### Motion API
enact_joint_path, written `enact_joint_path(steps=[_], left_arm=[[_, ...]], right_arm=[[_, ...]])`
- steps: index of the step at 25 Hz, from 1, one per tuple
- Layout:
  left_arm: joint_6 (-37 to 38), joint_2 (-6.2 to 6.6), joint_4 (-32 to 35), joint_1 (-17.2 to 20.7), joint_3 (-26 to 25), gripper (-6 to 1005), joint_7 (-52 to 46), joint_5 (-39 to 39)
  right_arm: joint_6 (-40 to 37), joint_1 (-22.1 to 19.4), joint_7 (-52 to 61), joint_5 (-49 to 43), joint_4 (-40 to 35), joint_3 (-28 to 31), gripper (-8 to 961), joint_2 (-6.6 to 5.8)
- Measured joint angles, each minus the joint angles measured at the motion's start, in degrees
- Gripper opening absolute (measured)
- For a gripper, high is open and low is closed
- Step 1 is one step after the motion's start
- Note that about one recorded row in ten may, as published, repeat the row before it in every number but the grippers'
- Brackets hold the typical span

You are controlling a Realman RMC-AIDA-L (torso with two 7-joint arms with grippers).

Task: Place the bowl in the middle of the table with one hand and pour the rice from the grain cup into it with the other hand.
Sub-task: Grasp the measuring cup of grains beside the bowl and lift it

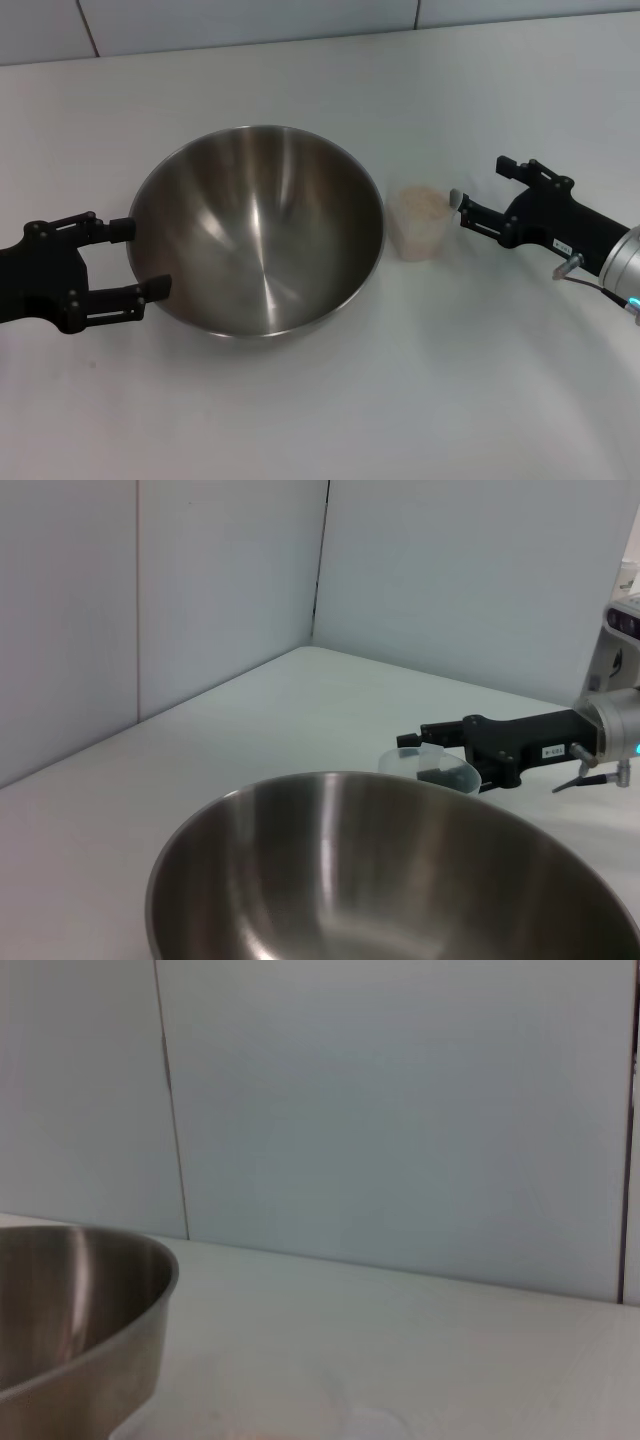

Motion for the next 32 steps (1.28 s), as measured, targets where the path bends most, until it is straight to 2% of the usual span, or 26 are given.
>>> enact_joint_path(steps=[18,21,26,32], left_arm=[[0.41,0.09,0.00,0.09,0.19,831,0.00,0.00],[0.44,0.09,0.02,0.05,0.19,831,0.00,0.00],[0.47,0.09,0.47,0.12,0.19,831,0.00,0.00],[0.61,0.09,0.61,0.19,0.19,831,-0.07,0.00]], right_arm=[[0.12,1.30,-4.40,1.85,2.29,0.38,809,0.09],[0.23,1.31,-6.15,1.88,3.25,0.42,621,0.09],[0.79,1.28,-8.97,3.25,4.74,0.49,376,0.09],[0.44,1.21,-10.33,3.87,5.29,0.53,262,0.09]])
